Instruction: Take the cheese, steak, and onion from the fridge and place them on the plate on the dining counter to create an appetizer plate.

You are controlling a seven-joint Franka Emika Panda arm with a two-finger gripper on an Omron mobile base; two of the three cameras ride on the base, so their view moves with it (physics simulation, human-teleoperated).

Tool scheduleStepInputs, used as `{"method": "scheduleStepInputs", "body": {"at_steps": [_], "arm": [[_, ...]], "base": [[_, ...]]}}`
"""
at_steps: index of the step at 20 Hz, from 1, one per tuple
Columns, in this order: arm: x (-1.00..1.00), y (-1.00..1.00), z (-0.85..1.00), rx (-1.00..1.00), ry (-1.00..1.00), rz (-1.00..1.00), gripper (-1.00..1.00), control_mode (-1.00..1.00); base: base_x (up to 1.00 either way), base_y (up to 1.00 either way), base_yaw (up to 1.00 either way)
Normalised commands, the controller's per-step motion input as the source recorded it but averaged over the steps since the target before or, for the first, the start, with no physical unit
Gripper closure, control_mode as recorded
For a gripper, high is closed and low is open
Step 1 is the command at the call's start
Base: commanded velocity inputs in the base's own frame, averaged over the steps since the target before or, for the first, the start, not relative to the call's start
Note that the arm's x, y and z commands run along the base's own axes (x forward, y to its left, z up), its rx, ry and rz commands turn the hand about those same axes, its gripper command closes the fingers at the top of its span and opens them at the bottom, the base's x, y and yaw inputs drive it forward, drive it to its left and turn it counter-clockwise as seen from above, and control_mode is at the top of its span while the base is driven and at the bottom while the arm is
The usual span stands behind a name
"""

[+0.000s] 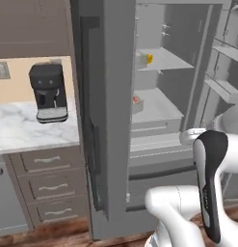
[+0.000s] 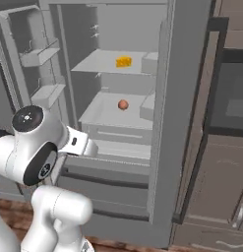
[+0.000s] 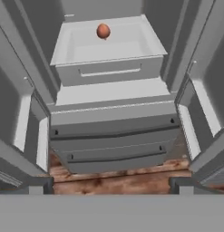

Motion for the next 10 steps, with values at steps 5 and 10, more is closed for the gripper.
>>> {"method": "scheduleStepInputs", "body": {"at_steps": [5,10], "arm": [[0.00,0.00,0.00,0.00,0.00,0.00,-1.00,1.00],[0.00,0.00,0.00,0.00,0.00,0.00,-1.00,1.00]], "base": [[0.02,-0.86,0.03],[0.49,0.22,0.11]]}}
